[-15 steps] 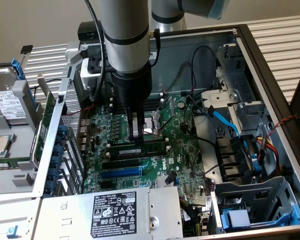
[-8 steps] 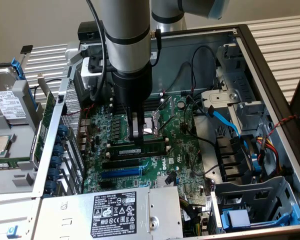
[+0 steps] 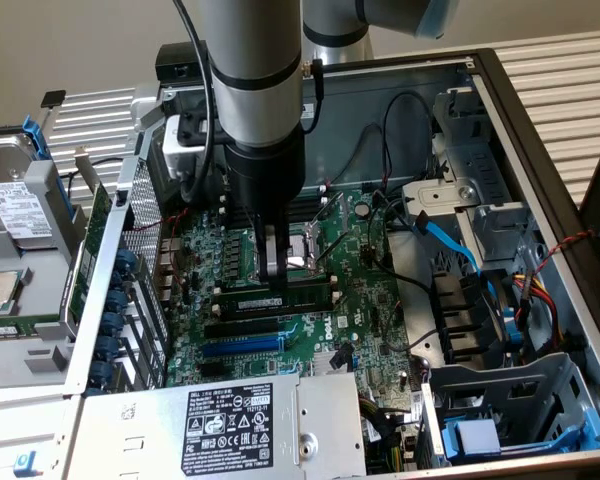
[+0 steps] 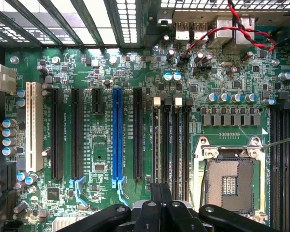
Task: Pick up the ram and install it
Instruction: 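Press down the ram until it locks into place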
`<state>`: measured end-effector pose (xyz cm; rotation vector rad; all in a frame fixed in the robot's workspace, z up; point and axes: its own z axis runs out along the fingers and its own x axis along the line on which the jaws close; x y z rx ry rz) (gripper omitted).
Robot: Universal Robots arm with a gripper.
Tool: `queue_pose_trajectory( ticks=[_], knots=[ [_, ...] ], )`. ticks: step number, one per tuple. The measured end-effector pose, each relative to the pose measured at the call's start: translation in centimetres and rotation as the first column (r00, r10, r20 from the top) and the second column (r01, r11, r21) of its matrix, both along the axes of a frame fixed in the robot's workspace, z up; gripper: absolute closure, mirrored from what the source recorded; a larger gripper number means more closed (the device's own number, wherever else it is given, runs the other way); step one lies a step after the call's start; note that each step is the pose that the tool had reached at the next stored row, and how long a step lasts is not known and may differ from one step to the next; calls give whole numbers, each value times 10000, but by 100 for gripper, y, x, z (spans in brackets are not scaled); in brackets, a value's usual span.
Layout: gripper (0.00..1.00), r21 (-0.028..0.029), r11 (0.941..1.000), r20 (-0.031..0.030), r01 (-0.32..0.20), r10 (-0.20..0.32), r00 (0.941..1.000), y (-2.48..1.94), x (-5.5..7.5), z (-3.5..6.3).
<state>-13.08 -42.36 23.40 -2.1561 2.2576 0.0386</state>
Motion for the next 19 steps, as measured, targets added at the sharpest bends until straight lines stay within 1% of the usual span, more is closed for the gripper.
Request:
queue_pose_trajectory(
  ticks=[13, 19],
  knots=[
    [89, -4, 10000, -3, 0, 0, 10000, -1, 1, -41],
    [89, 1, 10000, -4, 0, 0, 10000, -4, 1, -45]
  ],
)
